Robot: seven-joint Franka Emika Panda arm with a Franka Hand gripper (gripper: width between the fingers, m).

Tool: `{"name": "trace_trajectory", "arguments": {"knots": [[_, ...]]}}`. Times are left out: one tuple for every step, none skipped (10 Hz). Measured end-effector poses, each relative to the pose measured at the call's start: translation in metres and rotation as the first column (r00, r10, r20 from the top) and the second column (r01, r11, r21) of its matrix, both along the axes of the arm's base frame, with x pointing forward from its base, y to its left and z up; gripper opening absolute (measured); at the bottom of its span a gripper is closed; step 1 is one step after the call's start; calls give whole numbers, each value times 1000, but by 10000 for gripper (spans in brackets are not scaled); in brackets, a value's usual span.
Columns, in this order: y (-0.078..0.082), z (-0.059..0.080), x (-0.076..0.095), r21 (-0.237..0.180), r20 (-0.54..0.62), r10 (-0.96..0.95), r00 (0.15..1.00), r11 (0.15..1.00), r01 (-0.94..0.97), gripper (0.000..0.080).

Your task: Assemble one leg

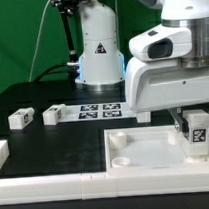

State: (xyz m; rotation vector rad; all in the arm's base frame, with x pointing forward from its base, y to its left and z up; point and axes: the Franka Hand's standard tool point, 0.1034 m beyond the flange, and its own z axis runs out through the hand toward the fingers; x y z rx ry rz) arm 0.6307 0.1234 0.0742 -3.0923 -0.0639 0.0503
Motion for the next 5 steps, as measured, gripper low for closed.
{"name": "trace_trajectory", "arguments": {"knots": [[0, -1, -1, 2, -10, -138, 990, 990, 138, 290], [1, -1, -2, 2, -25, -331, 943, 943, 332, 290], [2, -1, -2, -10, -26, -444, 895, 896, 444, 290], [3, -1, -2, -19, -27, -542, 840, 840, 542, 291], [3, -1, -1, -23, -27, -640, 768, 768, 640, 291]]}}
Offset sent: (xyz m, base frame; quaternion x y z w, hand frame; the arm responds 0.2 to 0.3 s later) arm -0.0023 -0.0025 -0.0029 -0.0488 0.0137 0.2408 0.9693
